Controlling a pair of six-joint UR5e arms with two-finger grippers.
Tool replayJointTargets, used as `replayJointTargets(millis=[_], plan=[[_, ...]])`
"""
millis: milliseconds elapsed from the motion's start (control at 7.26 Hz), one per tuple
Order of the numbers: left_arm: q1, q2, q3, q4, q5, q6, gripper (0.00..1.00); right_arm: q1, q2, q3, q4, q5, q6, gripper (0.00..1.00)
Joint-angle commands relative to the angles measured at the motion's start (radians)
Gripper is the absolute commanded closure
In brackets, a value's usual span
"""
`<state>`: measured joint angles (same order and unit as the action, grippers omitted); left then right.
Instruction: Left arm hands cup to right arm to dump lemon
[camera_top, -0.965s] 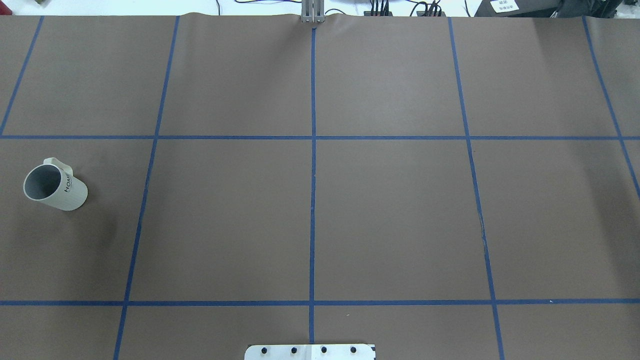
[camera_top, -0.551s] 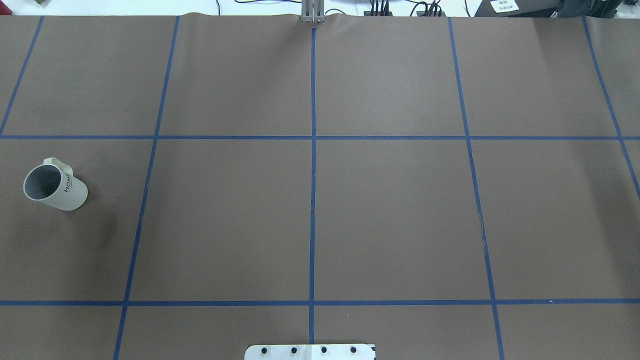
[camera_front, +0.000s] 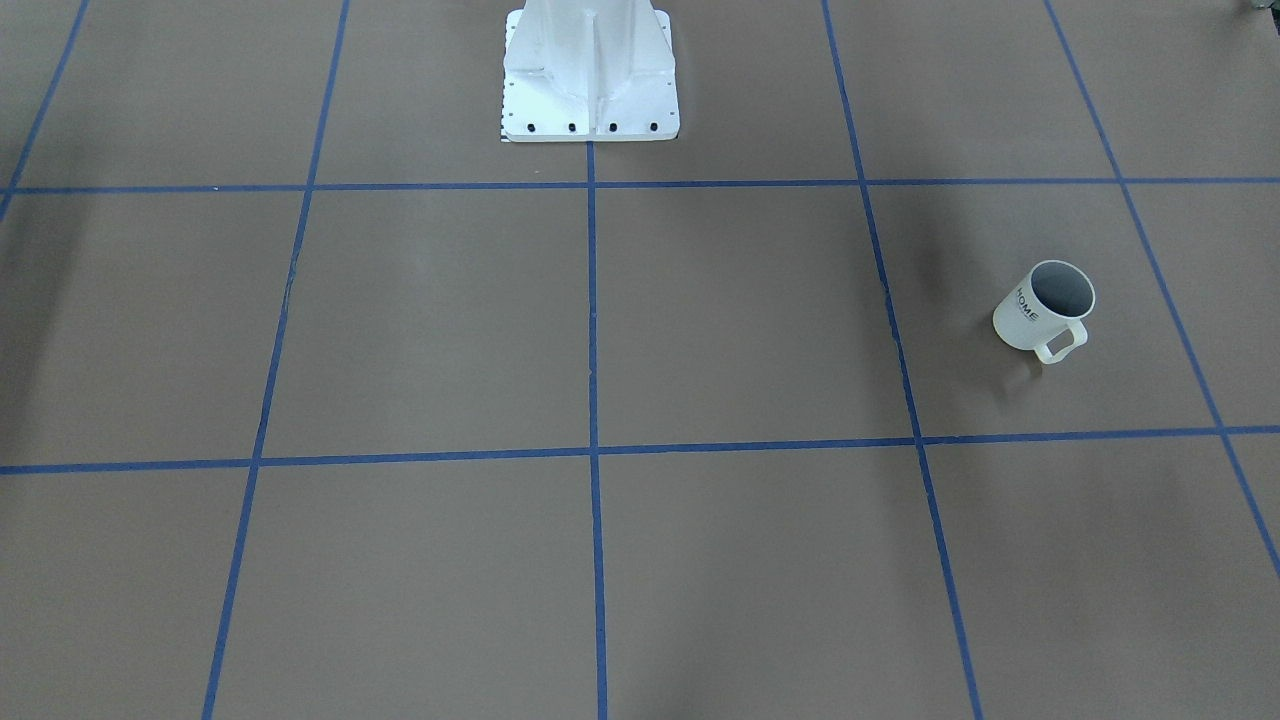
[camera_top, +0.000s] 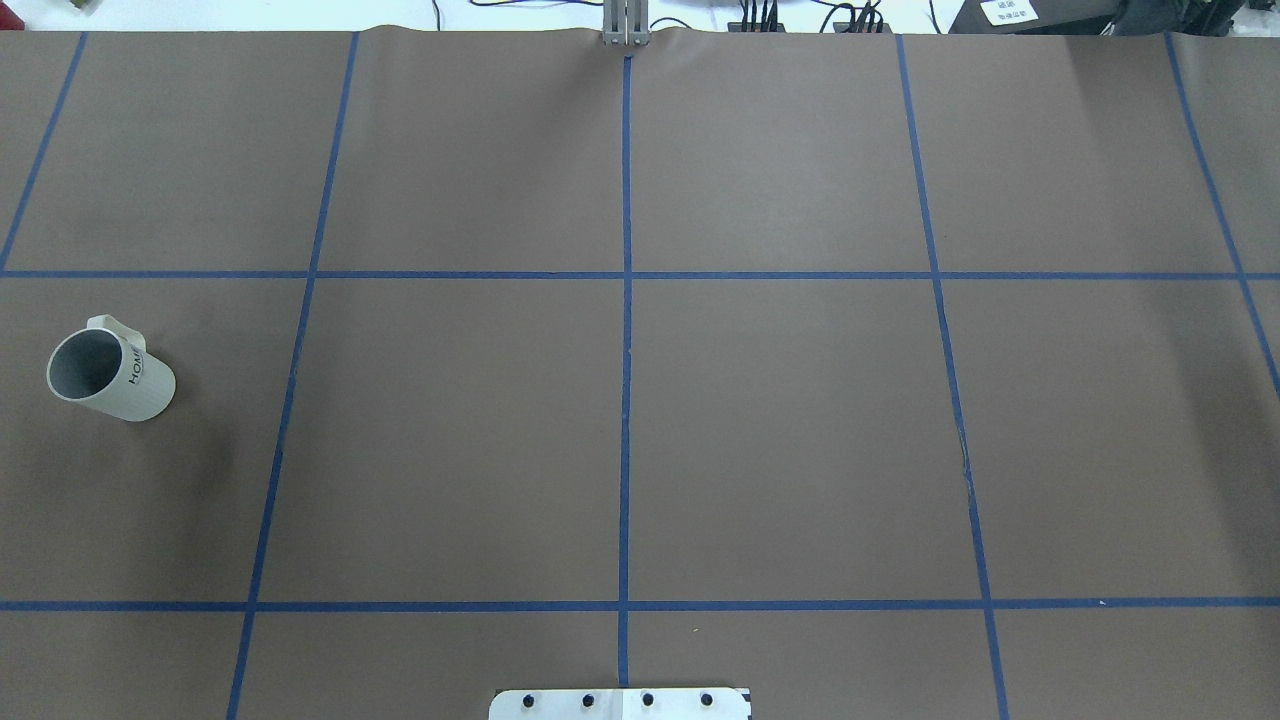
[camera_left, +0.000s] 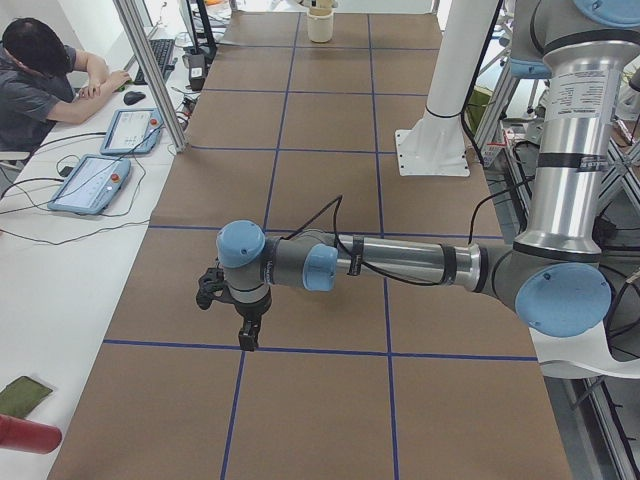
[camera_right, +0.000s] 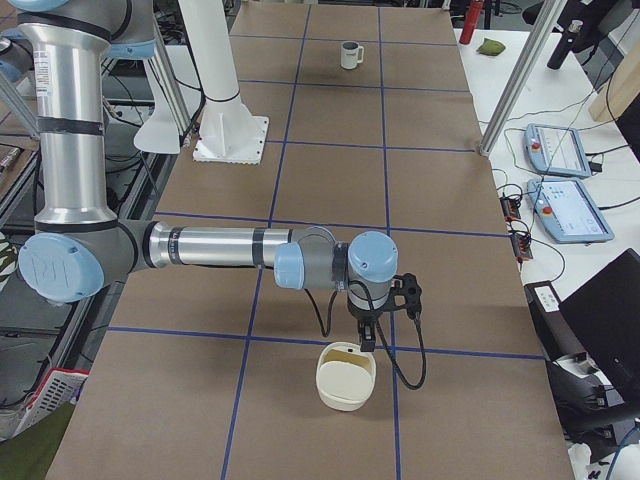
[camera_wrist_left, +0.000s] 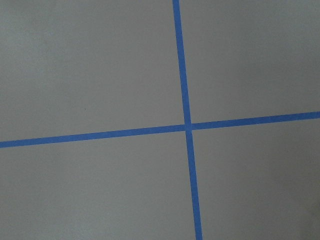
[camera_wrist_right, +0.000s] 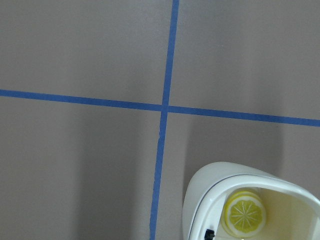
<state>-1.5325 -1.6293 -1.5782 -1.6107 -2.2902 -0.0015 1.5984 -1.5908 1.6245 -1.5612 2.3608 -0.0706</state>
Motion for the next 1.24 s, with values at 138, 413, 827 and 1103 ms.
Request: replayJointTargets(millis=[138, 413, 827, 1103], plan=[[0.000, -0.001, 0.003, 0.000, 0.000, -0.002, 0.00, 0.000, 0.003, 0.002, 0.001, 0.000, 0.000, 0.00], [0.000, -0.001, 0.004, 0.000, 0.000, -0.002, 0.00, -0.001, 0.002, 0.002, 0.001, 0.003, 0.000, 0.00], [0.000, -0.001, 0.004, -0.002, 0.000, -0.003, 0.00, 0.000, -0.026, 0.030, 0.001, 0.008, 0.000, 0.00], [0.000, 0.000, 0.004, -0.002, 0.000, -0.003, 0.00, 0.000, -0.057, 0.075, 0.000, 0.009, 0.000, 0.00]])
